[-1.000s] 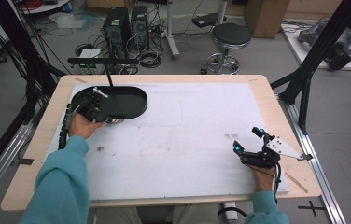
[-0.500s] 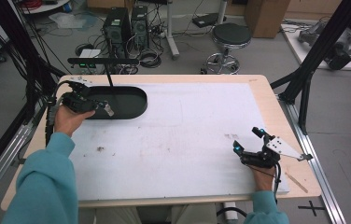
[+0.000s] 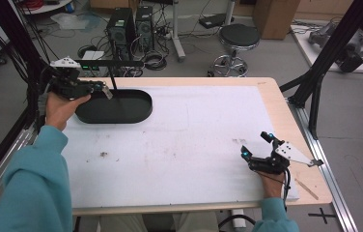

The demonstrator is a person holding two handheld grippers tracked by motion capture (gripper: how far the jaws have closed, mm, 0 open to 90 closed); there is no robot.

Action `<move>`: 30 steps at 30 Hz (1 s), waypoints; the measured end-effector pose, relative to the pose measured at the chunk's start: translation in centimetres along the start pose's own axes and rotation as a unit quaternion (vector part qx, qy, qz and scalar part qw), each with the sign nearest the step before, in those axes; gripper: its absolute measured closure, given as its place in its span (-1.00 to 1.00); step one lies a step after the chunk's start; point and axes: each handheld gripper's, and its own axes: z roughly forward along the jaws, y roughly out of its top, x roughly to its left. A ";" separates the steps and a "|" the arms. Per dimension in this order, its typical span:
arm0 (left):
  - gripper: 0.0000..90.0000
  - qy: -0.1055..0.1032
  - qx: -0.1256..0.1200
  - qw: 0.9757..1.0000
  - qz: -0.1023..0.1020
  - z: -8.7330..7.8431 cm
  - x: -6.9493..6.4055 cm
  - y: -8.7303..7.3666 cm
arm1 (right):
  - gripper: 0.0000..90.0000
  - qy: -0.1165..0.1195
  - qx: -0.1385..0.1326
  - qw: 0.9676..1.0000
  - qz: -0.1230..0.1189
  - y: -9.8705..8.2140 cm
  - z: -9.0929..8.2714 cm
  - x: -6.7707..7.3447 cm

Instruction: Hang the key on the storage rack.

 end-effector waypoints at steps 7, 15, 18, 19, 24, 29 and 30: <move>0.96 -0.004 -0.014 1.000 0.017 0.6 0.5 1.5 | -0.98 0.000 0.000 1.000 0.000 0.0 0.0 0.0; 0.96 -0.020 -0.012 0.999 0.027 1.8 1.2 3.4 | -0.98 -0.001 0.000 1.000 0.002 0.0 0.0 0.0; 0.96 -0.022 -0.003 0.999 0.031 2.3 1.5 4.0 | -0.98 -0.002 0.000 1.000 0.000 0.0 0.0 0.0; 0.96 -0.025 0.000 0.999 0.034 2.3 1.6 4.2 | -0.98 -0.002 -0.001 1.000 -0.001 0.0 0.0 0.0; 0.96 -0.024 0.006 0.999 0.040 2.9 2.1 4.6 | -0.98 -0.002 -0.001 1.000 -0.001 0.0 0.0 0.0; 0.96 -0.029 0.014 0.999 0.041 3.5 2.5 5.3 | -0.98 -0.003 -0.001 1.000 -0.001 0.0 0.0 0.0; 0.96 -0.027 0.014 0.999 0.043 3.6 2.5 5.4 | -0.98 -0.003 -0.001 1.000 -0.002 0.0 0.0 0.0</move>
